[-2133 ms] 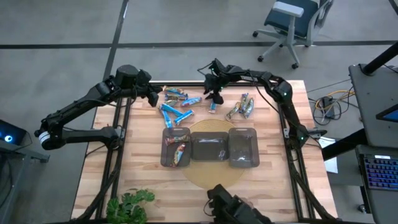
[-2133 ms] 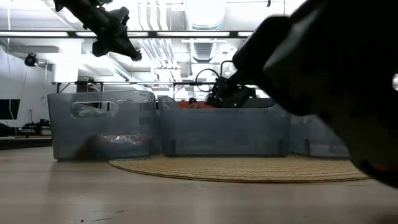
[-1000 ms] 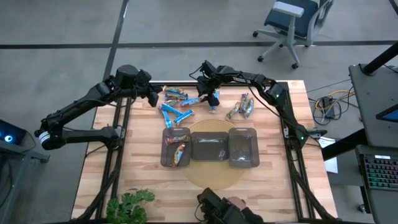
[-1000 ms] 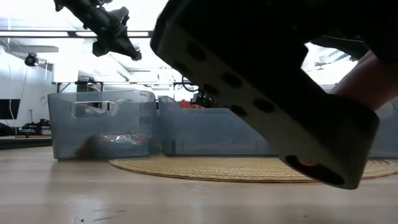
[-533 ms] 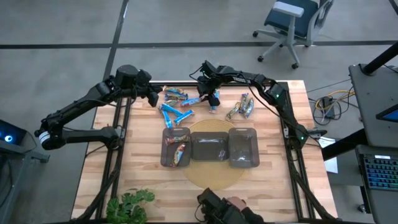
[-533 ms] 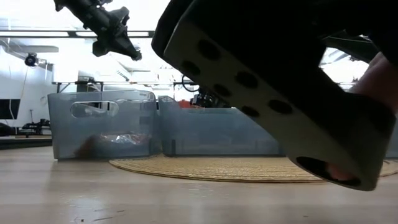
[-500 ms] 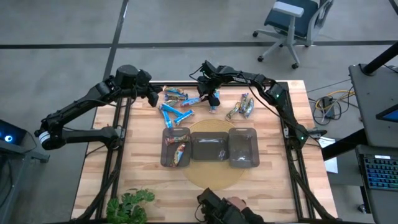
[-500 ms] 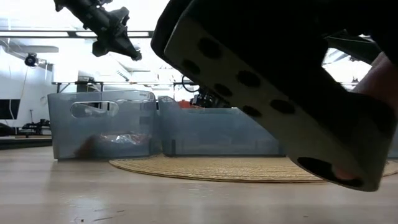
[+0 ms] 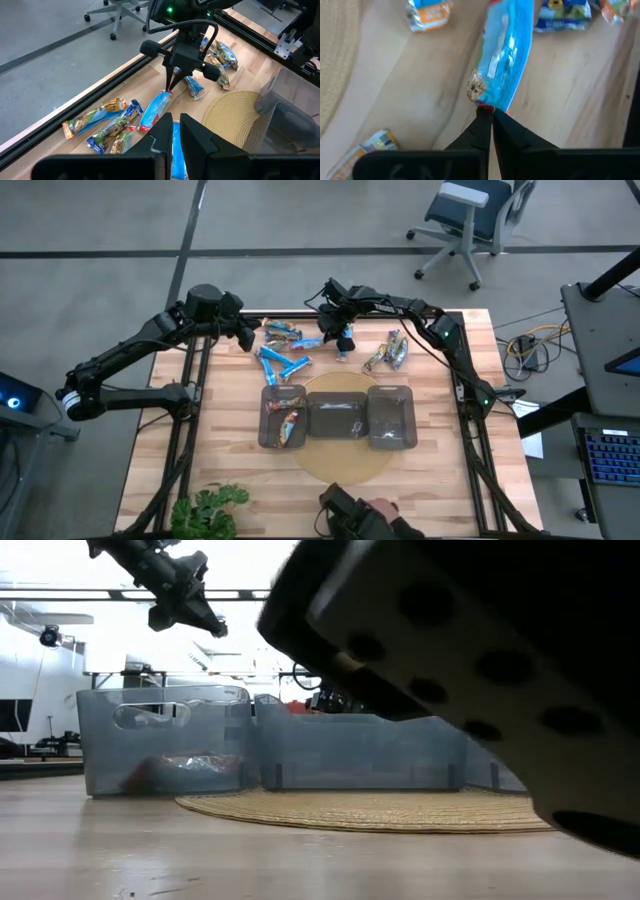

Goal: Pick and place Granola Bars by type
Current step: Put the red granola bar into the left black bin

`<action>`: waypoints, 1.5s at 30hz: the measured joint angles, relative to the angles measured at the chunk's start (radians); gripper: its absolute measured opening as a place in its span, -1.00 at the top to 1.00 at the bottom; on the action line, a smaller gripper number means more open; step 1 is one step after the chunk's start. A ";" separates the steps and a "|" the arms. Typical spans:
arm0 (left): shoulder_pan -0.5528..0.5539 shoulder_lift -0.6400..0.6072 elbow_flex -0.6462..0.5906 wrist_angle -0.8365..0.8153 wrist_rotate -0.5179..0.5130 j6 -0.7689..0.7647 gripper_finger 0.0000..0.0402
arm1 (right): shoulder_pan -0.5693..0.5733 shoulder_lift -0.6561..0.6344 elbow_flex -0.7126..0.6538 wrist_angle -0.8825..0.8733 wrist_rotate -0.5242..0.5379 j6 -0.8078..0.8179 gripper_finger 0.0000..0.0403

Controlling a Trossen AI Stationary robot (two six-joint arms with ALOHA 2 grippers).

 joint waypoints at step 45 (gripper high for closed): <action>0.000 0.000 0.000 0.000 0.000 0.008 0.91 | -0.063 -0.032 0.000 -0.123 0.104 0.013 0.96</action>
